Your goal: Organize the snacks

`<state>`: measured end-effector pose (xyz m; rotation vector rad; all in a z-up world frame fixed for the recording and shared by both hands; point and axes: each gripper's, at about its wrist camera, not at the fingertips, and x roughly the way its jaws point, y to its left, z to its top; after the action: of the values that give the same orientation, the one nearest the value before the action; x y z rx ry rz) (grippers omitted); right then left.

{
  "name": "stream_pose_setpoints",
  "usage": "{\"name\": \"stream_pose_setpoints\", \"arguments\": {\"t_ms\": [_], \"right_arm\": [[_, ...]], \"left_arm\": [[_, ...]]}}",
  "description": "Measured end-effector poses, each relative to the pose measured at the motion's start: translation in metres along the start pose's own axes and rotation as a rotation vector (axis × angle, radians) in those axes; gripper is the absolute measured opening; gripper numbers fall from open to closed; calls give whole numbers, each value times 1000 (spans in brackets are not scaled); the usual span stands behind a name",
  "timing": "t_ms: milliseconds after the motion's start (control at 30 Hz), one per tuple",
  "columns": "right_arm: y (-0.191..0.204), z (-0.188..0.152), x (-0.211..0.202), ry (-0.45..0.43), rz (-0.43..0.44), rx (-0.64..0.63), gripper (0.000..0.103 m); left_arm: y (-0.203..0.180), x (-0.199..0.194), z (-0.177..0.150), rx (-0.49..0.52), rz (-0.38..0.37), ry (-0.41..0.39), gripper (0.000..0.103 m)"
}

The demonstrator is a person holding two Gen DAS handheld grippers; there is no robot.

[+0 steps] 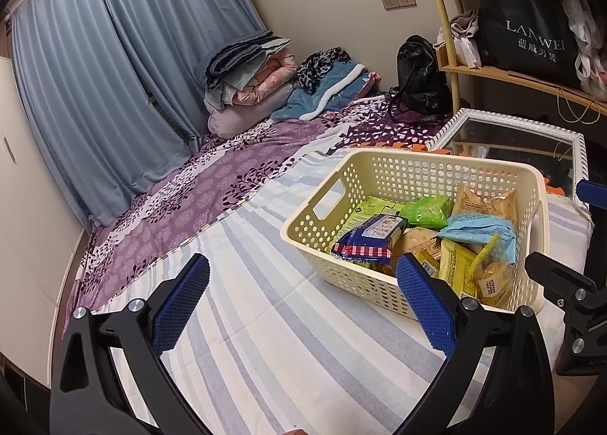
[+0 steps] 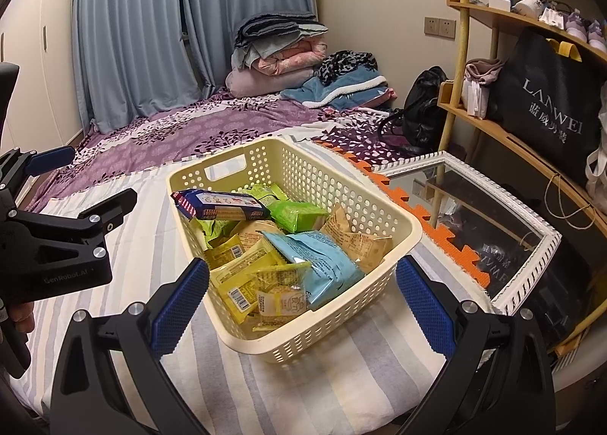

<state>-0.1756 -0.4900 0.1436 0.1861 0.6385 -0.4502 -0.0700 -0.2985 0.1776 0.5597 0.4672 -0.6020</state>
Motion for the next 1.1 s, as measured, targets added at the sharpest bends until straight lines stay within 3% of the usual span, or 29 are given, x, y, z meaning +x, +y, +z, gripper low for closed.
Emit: {"name": "stream_pose_setpoints", "arguments": {"t_ms": [1100], "right_arm": [[-2, -5, 18, 39, 5, 13, 98]], "left_arm": [[-9, 13, -5, 33, -9, 17, 100]]}}
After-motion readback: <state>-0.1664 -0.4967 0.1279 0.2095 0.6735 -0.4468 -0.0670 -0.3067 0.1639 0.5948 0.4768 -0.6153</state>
